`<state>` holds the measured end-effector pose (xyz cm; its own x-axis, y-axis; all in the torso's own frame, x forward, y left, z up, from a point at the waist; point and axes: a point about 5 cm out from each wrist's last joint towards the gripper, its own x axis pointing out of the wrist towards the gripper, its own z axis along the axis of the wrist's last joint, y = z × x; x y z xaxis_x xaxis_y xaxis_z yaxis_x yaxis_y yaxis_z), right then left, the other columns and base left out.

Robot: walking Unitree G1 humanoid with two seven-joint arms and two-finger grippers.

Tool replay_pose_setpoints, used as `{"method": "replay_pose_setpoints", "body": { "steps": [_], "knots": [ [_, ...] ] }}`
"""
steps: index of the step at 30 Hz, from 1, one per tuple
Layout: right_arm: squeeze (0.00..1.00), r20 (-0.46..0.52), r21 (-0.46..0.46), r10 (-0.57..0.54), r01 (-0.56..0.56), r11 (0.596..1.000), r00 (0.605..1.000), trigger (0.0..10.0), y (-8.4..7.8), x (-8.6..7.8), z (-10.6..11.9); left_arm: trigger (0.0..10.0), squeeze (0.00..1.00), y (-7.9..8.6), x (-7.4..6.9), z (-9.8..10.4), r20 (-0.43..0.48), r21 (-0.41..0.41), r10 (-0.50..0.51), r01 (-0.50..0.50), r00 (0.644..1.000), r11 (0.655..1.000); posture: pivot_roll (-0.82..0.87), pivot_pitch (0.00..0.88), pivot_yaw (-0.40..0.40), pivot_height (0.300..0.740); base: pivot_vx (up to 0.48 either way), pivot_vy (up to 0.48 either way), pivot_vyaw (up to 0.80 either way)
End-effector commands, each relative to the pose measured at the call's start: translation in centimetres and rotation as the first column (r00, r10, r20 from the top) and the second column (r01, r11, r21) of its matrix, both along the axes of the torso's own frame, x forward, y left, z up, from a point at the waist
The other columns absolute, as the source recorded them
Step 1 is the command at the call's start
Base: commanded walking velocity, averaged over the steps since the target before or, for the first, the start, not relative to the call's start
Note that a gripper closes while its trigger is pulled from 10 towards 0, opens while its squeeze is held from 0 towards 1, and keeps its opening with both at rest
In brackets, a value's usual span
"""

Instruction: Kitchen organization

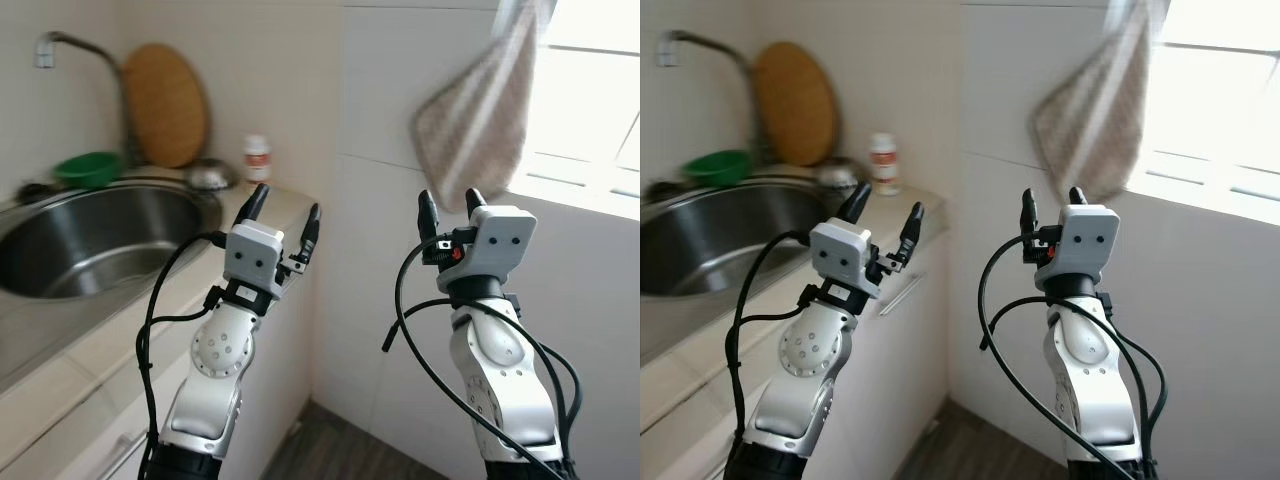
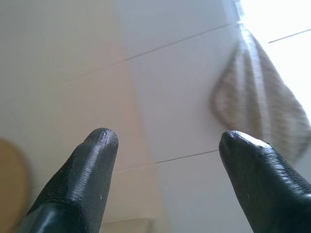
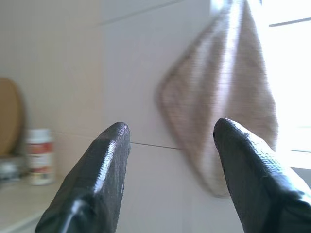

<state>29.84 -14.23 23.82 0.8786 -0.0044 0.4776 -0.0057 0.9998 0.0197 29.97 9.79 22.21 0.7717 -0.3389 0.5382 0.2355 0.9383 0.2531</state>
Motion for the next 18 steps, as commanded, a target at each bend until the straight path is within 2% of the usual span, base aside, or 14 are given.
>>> {"method": "replay_pose_setpoints", "body": {
  "steps": [1,5,7,15,18],
  "knots": [
    [0.00,0.016,-0.006,-0.003,0.003,1.000,1.000,10.0,0.07,-0.09,0.33,10.0,0.00,0.09,-0.02,0.02,0.008,0.013,0.001,-0.001,1.000,1.000,-0.01,0.000,-0.017,0.740,0.000,0.000,0.00],
    [0.00,0.015,-0.007,-0.006,0.006,1.000,1.000,10.0,0.04,-0.10,0.26,10.0,0.00,-0.02,-0.11,-0.02,0.010,0.011,-0.008,0.008,1.000,1.000,-0.01,0.000,-0.016,0.740,0.000,-0.472,0.00],
    [0.00,0.014,-0.008,-0.008,0.009,1.000,1.000,10.0,-0.01,-0.10,0.24,10.0,0.00,-0.05,-0.11,-0.04,0.010,0.010,-0.010,0.009,1.000,1.000,-0.01,0.000,-0.016,0.740,0.000,-0.420,-0.80],
    [0.00,0.013,-0.010,-0.013,0.013,1.000,1.000,10.0,-0.03,-0.04,0.16,10.0,0.00,0.02,-0.03,-0.12,-0.009,-0.019,-0.023,0.023,1.000,1.000,-0.01,0.000,-0.015,0.740,0.000,0.000,-0.80],
    [0.00,0.012,-0.010,-0.013,0.013,1.000,1.000,10.0,0.01,-0.03,0.14,10.0,0.00,0.05,-0.05,-0.22,-0.016,-0.026,-0.029,0.028,0.999,0.999,-0.01,0.000,-0.015,0.740,0.000,0.469,-0.80]
  ]
}}
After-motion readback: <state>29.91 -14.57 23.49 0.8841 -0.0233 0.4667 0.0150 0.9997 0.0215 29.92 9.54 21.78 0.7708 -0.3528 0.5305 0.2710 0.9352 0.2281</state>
